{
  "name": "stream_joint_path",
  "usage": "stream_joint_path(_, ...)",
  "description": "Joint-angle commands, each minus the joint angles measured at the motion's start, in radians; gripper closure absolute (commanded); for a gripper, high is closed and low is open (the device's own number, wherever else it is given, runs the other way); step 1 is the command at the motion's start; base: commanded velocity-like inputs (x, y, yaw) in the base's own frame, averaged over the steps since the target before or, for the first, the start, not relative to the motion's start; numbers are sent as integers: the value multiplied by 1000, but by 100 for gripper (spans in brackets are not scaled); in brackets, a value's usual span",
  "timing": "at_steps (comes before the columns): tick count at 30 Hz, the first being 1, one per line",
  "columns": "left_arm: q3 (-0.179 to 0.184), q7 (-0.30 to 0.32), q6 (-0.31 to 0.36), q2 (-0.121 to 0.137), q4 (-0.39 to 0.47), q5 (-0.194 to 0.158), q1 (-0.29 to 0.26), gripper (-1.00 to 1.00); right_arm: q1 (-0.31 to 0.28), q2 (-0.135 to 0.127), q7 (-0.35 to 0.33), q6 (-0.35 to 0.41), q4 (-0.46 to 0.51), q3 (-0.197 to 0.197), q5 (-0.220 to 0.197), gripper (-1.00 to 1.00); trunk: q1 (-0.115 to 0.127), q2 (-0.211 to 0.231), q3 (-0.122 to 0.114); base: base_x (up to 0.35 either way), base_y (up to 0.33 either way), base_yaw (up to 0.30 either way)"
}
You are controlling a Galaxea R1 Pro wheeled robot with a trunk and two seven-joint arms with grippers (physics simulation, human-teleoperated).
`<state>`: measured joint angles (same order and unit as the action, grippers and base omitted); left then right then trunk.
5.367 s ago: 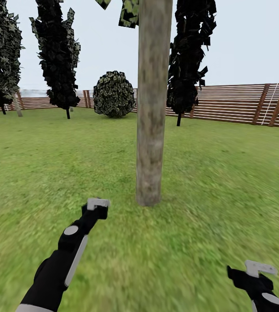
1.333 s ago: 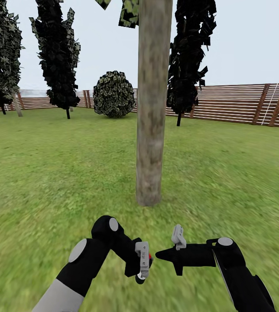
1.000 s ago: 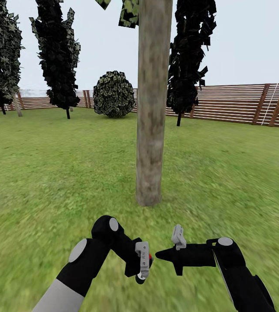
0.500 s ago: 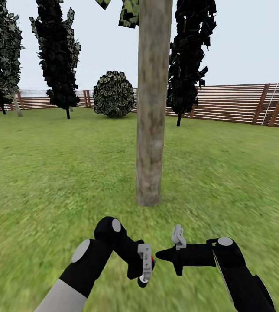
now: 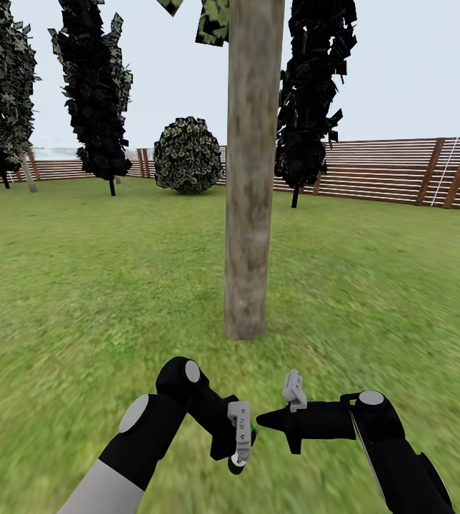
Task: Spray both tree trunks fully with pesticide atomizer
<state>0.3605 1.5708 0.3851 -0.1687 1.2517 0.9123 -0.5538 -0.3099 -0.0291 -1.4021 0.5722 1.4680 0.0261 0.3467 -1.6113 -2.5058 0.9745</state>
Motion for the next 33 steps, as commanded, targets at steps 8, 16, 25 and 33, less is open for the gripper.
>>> stream_joint_path(8,-1,0,-2,4,-9,3,0,100,0,0,0,0,0,-1,0,100,0,0,0,0,0,0)
stream_joint_path(16,-5,0,-2,150,-85,122,-19,100,0,0,0,0,-1,-2,0,100,0,0,0,0,0,0)
stream_joint_path(25,-330,-32,0,178,-95,144,-20,100,0,2,7,0,-2,1,-2,100,0,0,0,0,0,0)
stream_joint_path(33,-645,-585,74,38,-99,-138,-19,100,6,-28,15,-4,-17,477,55,-100,0,0,0,0,0,0)
